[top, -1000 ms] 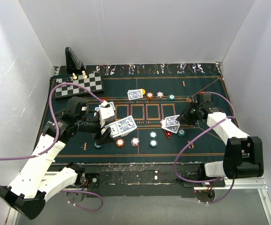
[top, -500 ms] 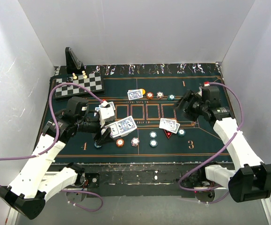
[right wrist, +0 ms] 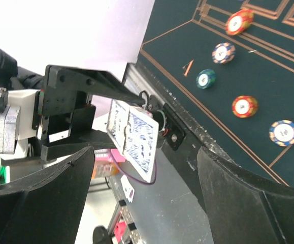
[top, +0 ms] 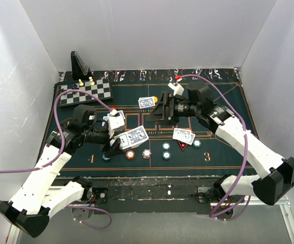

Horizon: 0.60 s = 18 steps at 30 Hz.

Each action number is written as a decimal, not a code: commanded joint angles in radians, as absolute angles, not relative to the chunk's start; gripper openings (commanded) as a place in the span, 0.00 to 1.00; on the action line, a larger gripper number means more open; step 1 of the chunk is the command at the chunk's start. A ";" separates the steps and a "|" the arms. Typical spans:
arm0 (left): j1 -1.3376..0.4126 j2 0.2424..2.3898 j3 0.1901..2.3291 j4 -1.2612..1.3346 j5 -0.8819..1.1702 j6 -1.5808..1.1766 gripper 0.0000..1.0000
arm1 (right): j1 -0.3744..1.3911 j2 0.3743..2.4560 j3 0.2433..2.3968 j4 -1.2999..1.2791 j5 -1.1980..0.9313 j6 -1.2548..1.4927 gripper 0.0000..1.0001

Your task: Distribute texas hold em gaming equipment

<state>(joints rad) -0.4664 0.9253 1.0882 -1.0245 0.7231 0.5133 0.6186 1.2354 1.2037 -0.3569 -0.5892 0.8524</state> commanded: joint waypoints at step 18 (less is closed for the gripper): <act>-0.462 0.913 1.118 -1.008 0.746 0.518 0.02 | 0.807 1.414 1.270 -0.325 -0.627 0.819 0.90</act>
